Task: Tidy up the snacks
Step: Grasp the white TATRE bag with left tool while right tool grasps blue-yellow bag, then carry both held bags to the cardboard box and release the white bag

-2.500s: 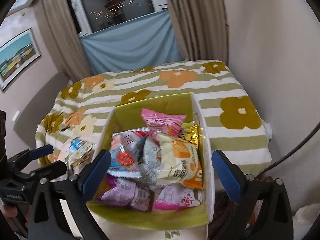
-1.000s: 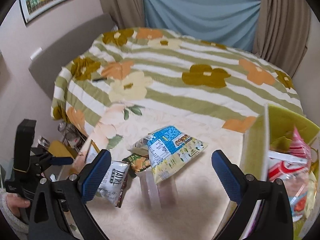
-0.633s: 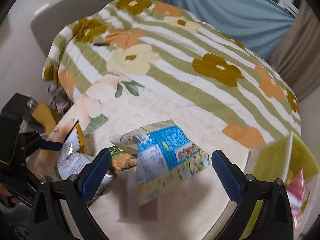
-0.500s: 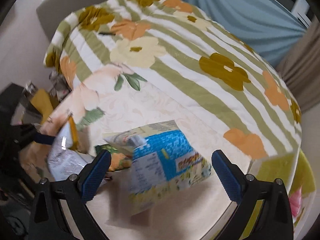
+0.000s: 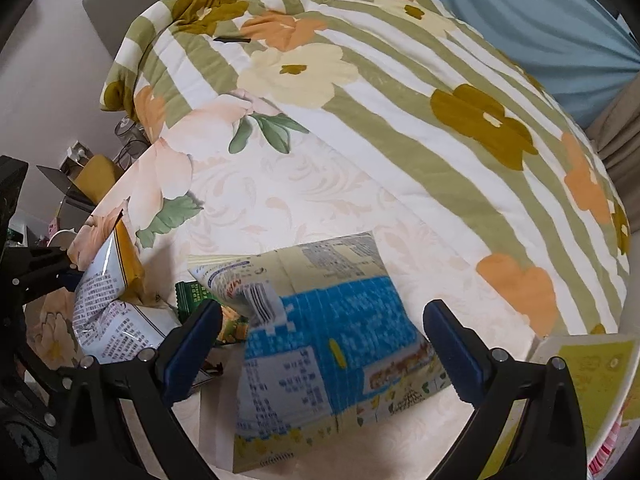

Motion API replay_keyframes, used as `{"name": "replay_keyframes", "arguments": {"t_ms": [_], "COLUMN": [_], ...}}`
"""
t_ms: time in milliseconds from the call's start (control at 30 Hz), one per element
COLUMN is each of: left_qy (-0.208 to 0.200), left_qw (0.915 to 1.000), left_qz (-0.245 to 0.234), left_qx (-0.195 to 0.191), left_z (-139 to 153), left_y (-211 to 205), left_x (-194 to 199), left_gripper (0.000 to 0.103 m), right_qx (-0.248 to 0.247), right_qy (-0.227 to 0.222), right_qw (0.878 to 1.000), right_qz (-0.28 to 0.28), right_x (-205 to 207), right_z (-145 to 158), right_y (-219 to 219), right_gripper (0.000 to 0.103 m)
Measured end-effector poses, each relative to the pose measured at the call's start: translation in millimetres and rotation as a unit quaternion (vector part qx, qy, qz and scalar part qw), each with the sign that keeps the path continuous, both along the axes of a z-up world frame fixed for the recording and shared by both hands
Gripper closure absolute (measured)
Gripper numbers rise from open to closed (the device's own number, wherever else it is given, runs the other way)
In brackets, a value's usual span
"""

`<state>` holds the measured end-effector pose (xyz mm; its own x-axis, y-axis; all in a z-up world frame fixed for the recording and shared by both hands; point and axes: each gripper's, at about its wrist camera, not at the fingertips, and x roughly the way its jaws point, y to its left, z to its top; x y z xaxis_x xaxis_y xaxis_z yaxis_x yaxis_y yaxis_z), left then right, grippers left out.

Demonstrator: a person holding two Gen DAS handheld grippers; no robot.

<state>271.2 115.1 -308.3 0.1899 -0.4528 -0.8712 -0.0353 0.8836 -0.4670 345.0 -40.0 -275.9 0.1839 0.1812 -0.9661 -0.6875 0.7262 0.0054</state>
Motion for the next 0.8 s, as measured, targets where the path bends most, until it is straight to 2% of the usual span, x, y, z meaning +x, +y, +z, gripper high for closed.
{"name": "replay_keyframes", "arguments": {"t_ms": [100, 167, 233, 400, 600, 800], "left_qy": [-0.001, -0.001, -0.003, -0.010, -0.024, -0.057], "left_qw": [1.0000, 1.0000, 0.9999, 0.9997, 0.9993, 0.9981], "left_qz": [0.005, 0.009, 0.011, 0.023, 0.029, 0.026], "left_qx": [-0.001, -0.002, -0.002, -0.008, -0.007, 0.000], "left_z": [1.0, 2.6, 5.1, 12.0, 25.9, 54.7], "left_y": [1.8, 3.0, 3.5, 8.7, 15.2, 22.5], "left_x": [-3.1, -4.6, -6.0, -9.9, -14.9, -17.7], "left_gripper": [0.029, 0.031, 0.032, 0.032, 0.032, 0.032], "right_qx": [0.001, 0.000, 0.000, 0.003, 0.009, 0.027], "right_qy": [0.008, 0.014, 0.022, 0.020, 0.006, -0.018], "right_qw": [1.000, 1.000, 1.000, 1.000, 0.999, 0.997], "right_qz": [0.000, 0.002, 0.003, -0.007, -0.034, -0.063], "right_x": [1.1, 1.4, 1.9, 2.2, 0.6, -6.2], "right_z": [-3.9, -6.1, -8.5, -8.4, 4.8, 34.9], "right_y": [-0.4, -0.3, -0.1, -1.7, -6.4, -12.2], "right_gripper": [0.004, 0.010, 0.026, 0.040, 0.042, 0.042]}}
